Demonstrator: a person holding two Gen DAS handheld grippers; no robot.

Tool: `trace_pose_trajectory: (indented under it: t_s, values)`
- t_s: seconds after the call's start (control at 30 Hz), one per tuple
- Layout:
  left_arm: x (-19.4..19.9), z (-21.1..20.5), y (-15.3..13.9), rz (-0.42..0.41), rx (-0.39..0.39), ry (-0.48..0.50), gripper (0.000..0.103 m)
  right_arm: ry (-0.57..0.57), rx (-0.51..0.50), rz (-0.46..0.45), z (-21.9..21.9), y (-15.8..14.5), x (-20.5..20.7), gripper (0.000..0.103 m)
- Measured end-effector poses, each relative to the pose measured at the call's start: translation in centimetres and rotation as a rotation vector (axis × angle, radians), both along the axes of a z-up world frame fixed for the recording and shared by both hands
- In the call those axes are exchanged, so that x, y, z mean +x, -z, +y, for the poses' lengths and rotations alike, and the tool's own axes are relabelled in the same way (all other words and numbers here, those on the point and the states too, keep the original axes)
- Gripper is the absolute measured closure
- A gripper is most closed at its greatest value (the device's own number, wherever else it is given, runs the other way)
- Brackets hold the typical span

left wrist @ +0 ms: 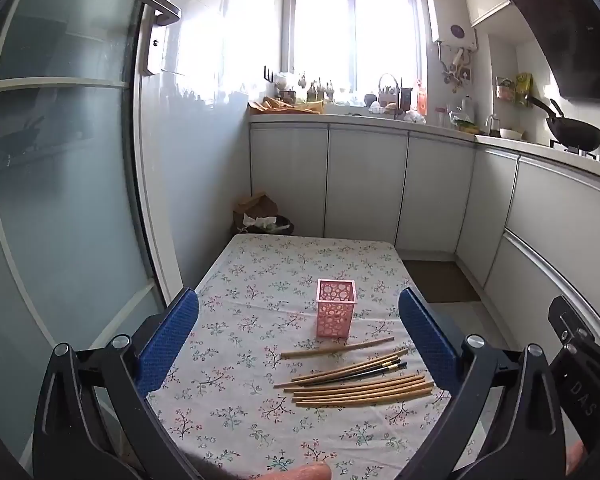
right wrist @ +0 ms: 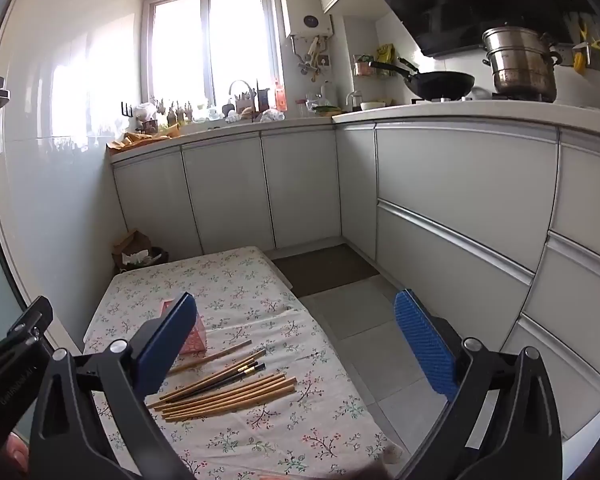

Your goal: Organize utensils

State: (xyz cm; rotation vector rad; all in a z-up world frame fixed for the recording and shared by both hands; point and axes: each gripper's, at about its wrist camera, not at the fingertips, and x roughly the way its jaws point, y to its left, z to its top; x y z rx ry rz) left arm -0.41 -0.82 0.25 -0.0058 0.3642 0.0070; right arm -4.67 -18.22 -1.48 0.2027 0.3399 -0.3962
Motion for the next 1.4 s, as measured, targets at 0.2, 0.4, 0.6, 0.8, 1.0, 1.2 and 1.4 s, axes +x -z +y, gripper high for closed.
trace_pose_trajectory:
  t_s: [0.2, 0.4, 0.6, 0.8, 1.0, 1.2, 1.4]
  values:
    - [0.5, 0.4, 0.0, 0.018, -0.009, -0.003, 0.007, -0.006, 0.004, 0.01, 0.1, -0.7, 0.1, 0.006]
    - [0.8, 0.3, 0.5, 0.023, -0.005, 0.0, 0.007, -0.011, 0.027, 0.026, -0.6, -0.9, 0.4, 0.006]
    - [0.7, 0.3, 0.6, 0.02, -0.008, 0.0, 0.007, -0.012, 0.037, 0.028, -0.8, -1.1, 0.5, 0.006]
    - [0.7, 0.2, 0.6, 0.022, -0.005, 0.003, 0.007, -0.017, 0.049, 0.034, -1.2, -1.1, 0.5, 0.006]
    - [0.7, 0.2, 0.7, 0.024, -0.006, 0.005, 0.007, -0.019, 0.055, 0.039, -1.4, -0.9, 0.7, 0.006]
    - [0.8, 0.1, 0.8, 0.022, -0.005, 0.004, 0.007, -0.018, 0.062, 0.042, -1.5, -0.7, 0.5, 0.006]
    - [0.8, 0.0, 1.0, 0.03, -0.007, 0.009, 0.007, -0.018, 0.067, 0.047, -1.6, -0.7, 0.6, 0.006]
